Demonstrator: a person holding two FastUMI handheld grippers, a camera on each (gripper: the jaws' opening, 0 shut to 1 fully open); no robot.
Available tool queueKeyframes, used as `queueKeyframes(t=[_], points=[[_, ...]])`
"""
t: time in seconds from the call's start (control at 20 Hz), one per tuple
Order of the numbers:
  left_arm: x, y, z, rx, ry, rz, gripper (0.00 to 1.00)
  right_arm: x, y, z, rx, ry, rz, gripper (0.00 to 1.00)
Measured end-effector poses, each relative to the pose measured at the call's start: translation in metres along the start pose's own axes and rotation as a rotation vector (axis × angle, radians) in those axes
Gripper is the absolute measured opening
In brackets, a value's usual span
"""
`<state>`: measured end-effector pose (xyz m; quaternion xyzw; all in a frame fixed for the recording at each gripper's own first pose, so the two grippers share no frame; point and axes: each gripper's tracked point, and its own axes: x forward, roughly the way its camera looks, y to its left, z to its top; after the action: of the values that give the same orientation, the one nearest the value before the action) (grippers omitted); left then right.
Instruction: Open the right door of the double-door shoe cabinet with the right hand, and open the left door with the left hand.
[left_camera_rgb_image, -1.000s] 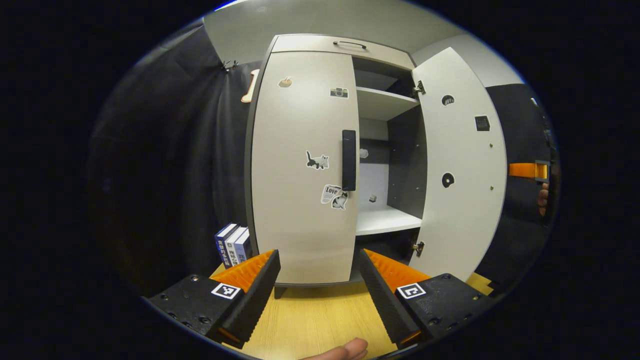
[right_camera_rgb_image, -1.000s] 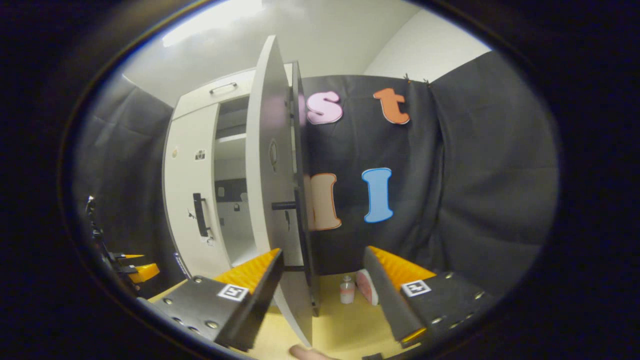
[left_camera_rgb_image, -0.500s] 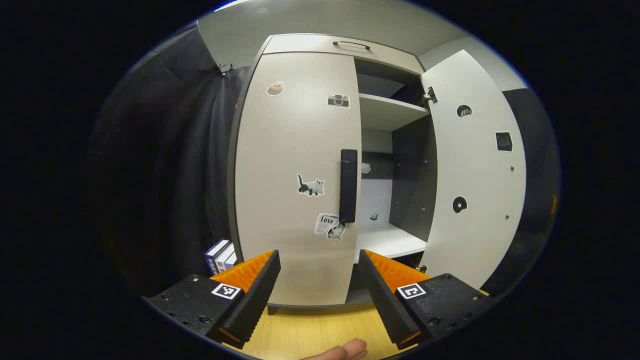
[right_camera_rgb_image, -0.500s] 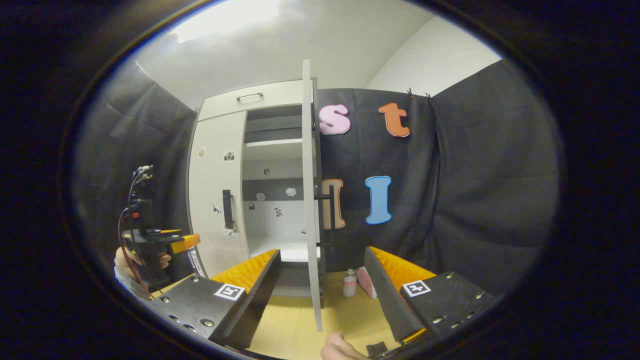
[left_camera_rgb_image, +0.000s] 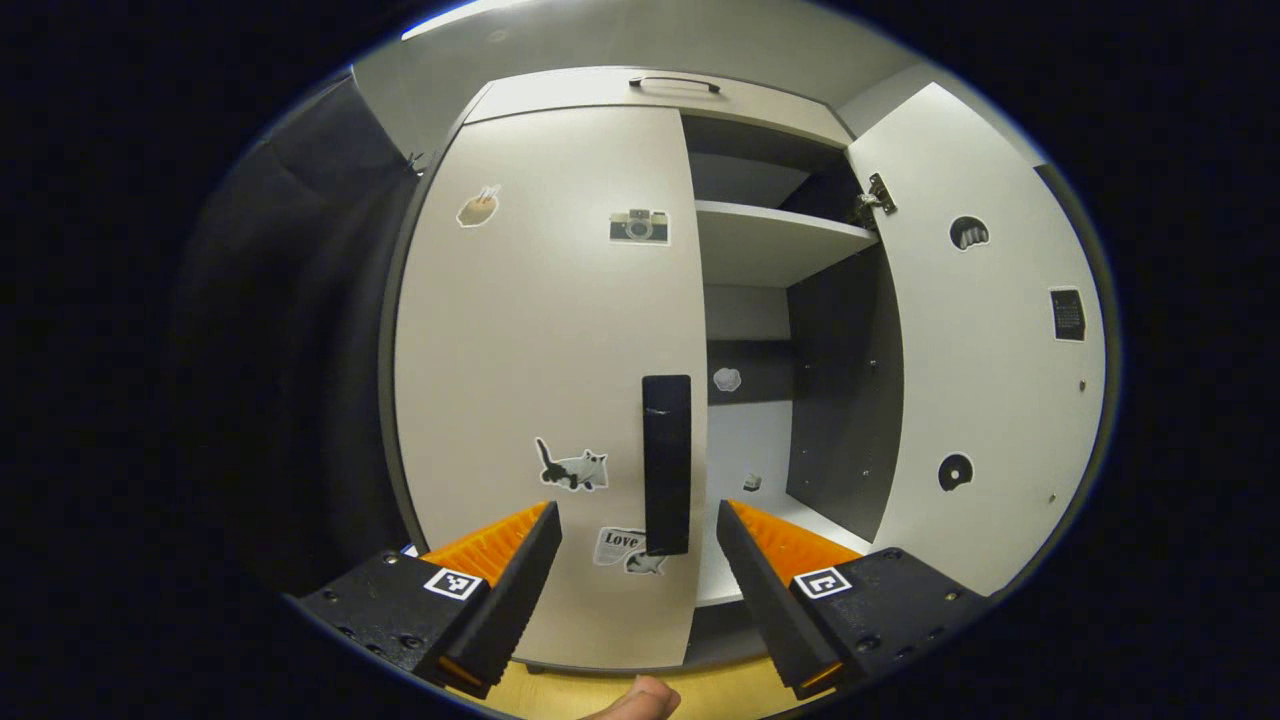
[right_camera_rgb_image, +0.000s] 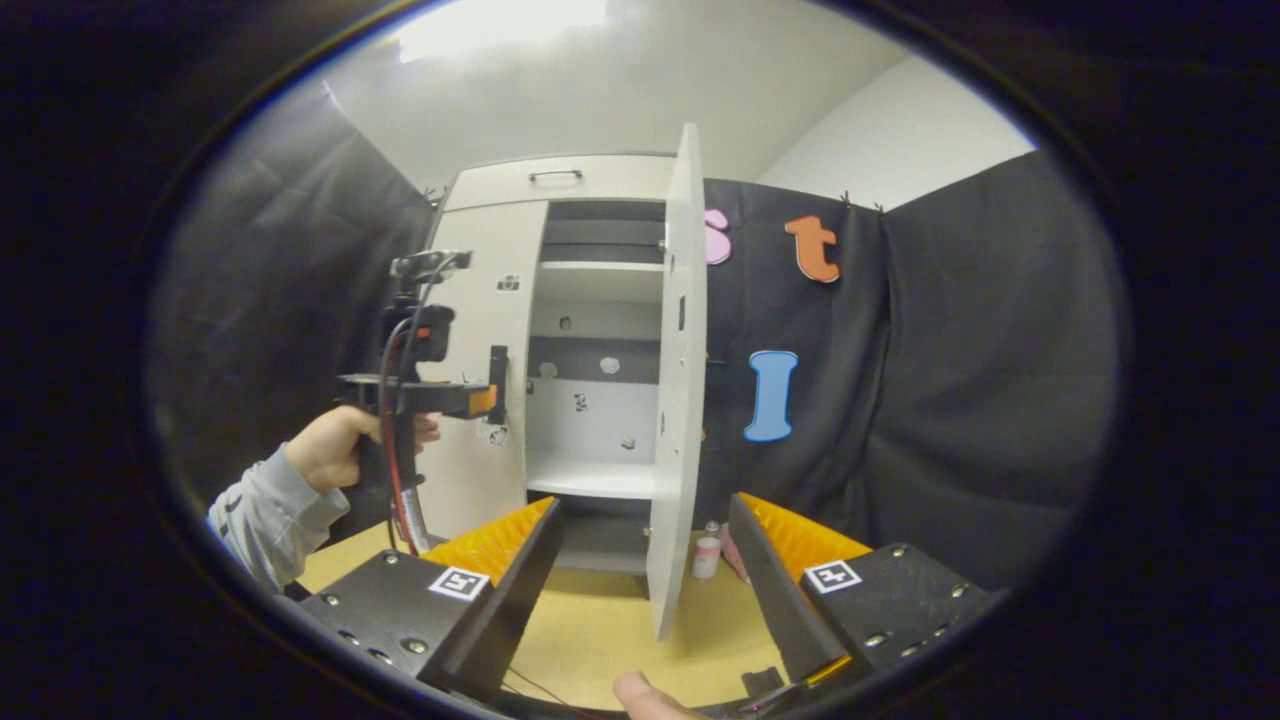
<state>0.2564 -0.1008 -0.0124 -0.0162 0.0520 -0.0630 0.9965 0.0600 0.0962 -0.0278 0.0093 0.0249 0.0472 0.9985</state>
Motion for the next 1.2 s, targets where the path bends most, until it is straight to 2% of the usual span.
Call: queueKeyframes(t=[0.15,0.2,0.3,0.4,0.45,0.5,0.55,0.6,0.65,0.7,0.75,0.8,0.95,1.05,1.2], points=[[0.024,-0.002,0.007,-0.017,-0.009,0.013,0.98,-0.009,0.018,-0.008,0.051,0.016,0.053,0.95],[0.031,-0.001,0.011,-0.006,-0.018,0.021,0.96,-0.012,0.020,-0.009,0.056,0.014,0.061,0.98],[0.045,0.002,0.009,0.019,-0.004,0.038,0.94,-0.016,0.015,-0.007,0.063,0.002,0.055,0.98],[0.059,0.000,0.003,0.024,0.018,0.009,0.86,-0.019,0.007,-0.009,0.082,-0.006,0.036,0.94],[0.064,0.005,-0.002,0.021,0.053,0.035,0.72,-0.018,0.004,-0.009,0.097,-0.008,0.031,0.98],[0.066,0.006,0.000,-0.022,0.048,0.036,0.64,-0.018,0.002,-0.010,0.112,-0.005,0.025,0.95],[0.062,0.001,0.010,-0.060,0.042,0.031,0.55,-0.017,0.000,-0.014,0.122,-0.003,0.015,0.98],[0.061,0.000,0.010,-0.094,0.049,0.038,0.53,-0.017,-0.004,-0.017,0.125,-0.001,0.005,0.95],[0.064,-0.002,0.012,-0.096,0.050,0.034,0.46,-0.015,-0.007,-0.020,0.126,0.004,-0.005,0.94],[0.070,-0.003,0.009,-0.030,0.060,0.038,0.43,-0.016,-0.008,-0.021,0.131,0.008,-0.007,0.94],[0.066,0.000,0.011,0.011,0.044,0.041,0.35,-0.018,-0.006,-0.024,0.135,0.013,-0.006,0.97],[0.065,-0.001,0.011,0.033,0.045,0.041,0.35,-0.022,-0.006,-0.025,0.137,0.018,-0.006,0.95],[0.065,-0.002,0.010,0.006,0.040,0.037,0.29,-0.029,-0.007,-0.028,0.117,0.024,-0.020,0.97],[0.064,0.000,0.006,0.025,0.085,0.063,0.26,-0.035,-0.005,-0.029,0.103,0.030,-0.032,0.94],[0.061,0.000,0.006,-0.004,0.100,0.053,0.22,-0.042,0.002,-0.034,0.104,0.044,-0.035,0.97]])
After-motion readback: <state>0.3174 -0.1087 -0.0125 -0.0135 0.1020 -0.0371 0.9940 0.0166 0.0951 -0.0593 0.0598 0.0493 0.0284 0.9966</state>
